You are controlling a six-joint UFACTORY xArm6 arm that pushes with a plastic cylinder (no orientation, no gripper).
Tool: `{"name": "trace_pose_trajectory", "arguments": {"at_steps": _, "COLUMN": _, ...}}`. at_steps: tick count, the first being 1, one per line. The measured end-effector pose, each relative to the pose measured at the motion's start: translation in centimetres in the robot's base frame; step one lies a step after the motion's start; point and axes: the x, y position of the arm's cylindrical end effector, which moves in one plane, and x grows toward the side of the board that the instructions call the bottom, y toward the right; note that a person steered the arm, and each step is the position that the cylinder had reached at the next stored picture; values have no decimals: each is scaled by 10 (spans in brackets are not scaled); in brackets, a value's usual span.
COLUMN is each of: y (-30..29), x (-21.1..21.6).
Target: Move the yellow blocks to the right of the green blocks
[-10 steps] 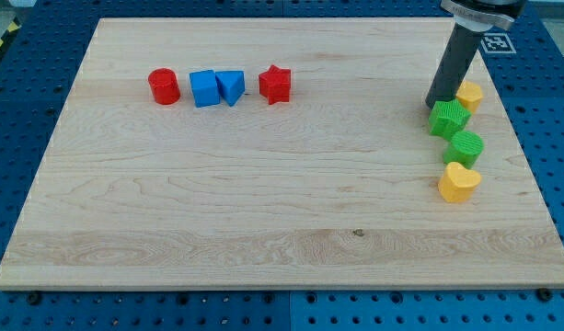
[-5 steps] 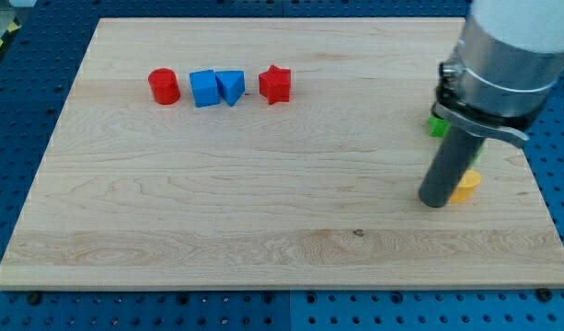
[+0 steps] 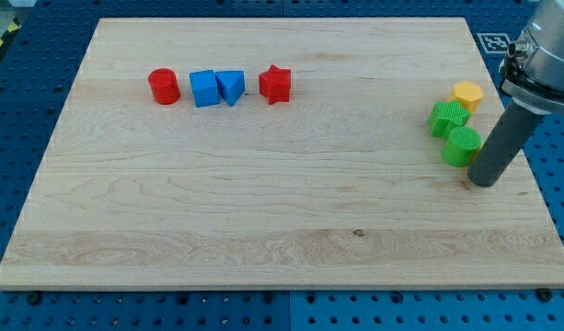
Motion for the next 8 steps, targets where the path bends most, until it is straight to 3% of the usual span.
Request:
{"name": "trace_pose_trajectory", "arguments": {"at_steps": 4, "y": -2, "x": -7}}
{"name": "trace_pose_trajectory", "arguments": {"at_steps": 5, "y": 15, "x": 21}}
{"name": "trace_pose_trajectory", "arguments": {"at_steps": 6, "y": 64, "x": 22}}
{"name": "trace_pose_trajectory", "arguments": {"at_steps": 8, "y": 87, "x": -6}}
